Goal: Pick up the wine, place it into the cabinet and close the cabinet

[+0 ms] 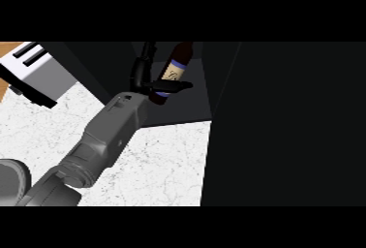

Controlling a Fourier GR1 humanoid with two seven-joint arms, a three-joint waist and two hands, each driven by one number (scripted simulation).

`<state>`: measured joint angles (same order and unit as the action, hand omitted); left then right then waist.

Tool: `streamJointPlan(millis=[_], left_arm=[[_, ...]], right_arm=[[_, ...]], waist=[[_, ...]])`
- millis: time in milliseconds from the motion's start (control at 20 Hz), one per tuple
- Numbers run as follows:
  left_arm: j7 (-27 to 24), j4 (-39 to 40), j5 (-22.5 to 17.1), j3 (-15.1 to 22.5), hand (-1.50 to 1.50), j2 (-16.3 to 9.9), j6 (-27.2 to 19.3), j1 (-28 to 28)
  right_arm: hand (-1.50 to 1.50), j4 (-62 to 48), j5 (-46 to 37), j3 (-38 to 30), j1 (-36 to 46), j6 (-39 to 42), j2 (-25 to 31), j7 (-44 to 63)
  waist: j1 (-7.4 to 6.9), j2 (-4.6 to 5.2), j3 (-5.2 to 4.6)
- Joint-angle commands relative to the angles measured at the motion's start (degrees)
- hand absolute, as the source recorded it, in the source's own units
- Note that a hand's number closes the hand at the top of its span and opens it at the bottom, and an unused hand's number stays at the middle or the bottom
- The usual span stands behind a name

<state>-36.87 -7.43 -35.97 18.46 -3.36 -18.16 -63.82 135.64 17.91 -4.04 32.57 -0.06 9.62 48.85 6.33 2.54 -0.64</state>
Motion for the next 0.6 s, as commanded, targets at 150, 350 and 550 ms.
streamJointPlan(millis=[150, 350, 550], left_arm=[[-4.88, -3.92, -3.17, -4.15, -1.5, -3.73, 13.65, 0.69], [-0.73, -7.63, -2.27, -3.23, -1.5, -1.97, 16.38, 0.93], [0.98, -12.52, -0.88, -2.5, -1.5, 1.82, 11.44, 1.79]], right_arm=[[-1.5, 2.16, -2.49, 0.09, 1.43, -3.05, 1.14, 3.32], [-1.5, 4.34, 0.44, -3.89, -2.6, -1.7, 2.88, 3.11], [-1.5, 3.57, -4.34, 0.48, -3.5, -3.56, 1.33, 2.42]], waist=[[-3.9, -1.88, 0.47], [-6.03, -2.98, 0.64], [-6.72, -3.0, 0.64]])
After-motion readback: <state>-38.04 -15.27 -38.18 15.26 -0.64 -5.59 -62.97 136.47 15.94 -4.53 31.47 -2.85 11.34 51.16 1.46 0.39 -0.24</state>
